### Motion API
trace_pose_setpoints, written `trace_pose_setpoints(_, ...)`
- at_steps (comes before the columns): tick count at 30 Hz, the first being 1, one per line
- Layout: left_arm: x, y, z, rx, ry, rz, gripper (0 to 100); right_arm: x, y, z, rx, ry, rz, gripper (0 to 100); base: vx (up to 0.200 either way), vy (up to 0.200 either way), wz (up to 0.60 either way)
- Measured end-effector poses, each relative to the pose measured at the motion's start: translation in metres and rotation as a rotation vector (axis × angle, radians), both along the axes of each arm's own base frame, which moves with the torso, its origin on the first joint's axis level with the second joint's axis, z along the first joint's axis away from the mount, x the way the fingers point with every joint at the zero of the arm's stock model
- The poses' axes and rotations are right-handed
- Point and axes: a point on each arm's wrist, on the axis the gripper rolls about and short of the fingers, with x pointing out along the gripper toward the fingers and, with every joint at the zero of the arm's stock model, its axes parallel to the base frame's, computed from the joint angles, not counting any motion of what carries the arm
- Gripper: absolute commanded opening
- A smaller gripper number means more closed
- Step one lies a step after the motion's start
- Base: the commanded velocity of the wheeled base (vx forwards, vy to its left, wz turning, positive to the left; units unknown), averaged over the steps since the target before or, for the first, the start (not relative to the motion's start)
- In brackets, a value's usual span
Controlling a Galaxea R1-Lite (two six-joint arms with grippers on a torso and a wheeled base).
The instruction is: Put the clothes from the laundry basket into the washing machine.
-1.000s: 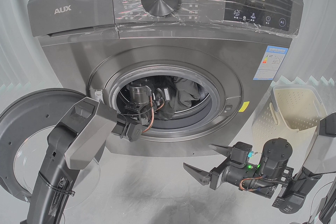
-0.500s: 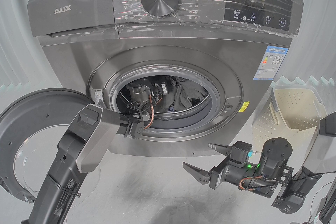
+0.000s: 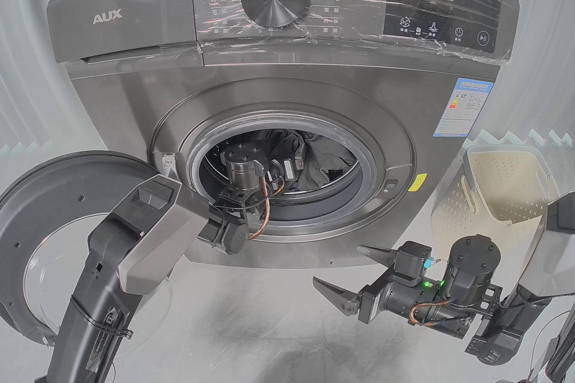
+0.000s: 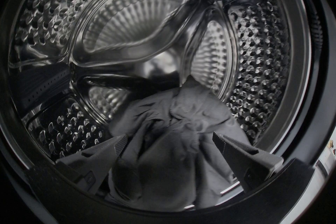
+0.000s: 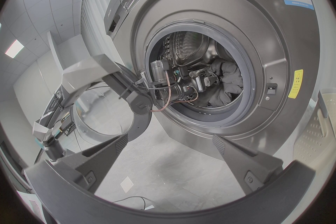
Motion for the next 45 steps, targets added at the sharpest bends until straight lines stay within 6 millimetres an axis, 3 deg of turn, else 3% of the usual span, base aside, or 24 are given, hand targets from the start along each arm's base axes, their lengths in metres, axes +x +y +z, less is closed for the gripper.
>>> trace_pose_setpoints(4, -0.015, -0.006, 0.008, 0.014, 0.002, -0.031, 100, 0.0, 0.0, 0.0, 0.0, 0.0, -0.001, 100, 0.0, 0.0, 0.0)
trace_pose_setpoints(10, -0.032, -0.007, -0.005, 0.1, 0.048, -0.089, 100, 0.0, 0.0, 0.0, 0.0, 0.001, 0.0, 100, 0.0, 0.0, 0.0)
trace_pose_setpoints(18, -0.021, -0.004, -0.025, 0.15, 0.036, -0.09, 100, 0.0, 0.0, 0.001, 0.002, -0.001, 0.0, 100, 0.0, 0.0, 0.0)
trace_pose_setpoints(19, -0.018, -0.002, -0.027, 0.153, 0.032, -0.084, 0, 0.0, 0.0, 0.001, 0.002, -0.002, 0.0, 100, 0.0, 0.0, 0.0)
trace_pose_setpoints(28, 0.003, 0.006, -0.039, 0.165, 0.019, -0.052, 0, 0.0, 0.0, 0.002, 0.006, -0.005, -0.001, 100, 0.0, 0.0, 0.0)
trace_pose_setpoints(37, 0.024, 0.003, -0.009, 0.082, -0.114, -0.007, 0, 0.001, 0.0, 0.003, 0.009, -0.009, -0.001, 100, 0.0, 0.0, 0.0)
trace_pose_setpoints(45, 0.031, 0.003, -0.012, 0.063, -0.128, 0.01, 0, 0.001, 0.001, 0.003, 0.011, -0.01, -0.001, 100, 0.0, 0.0, 0.0)
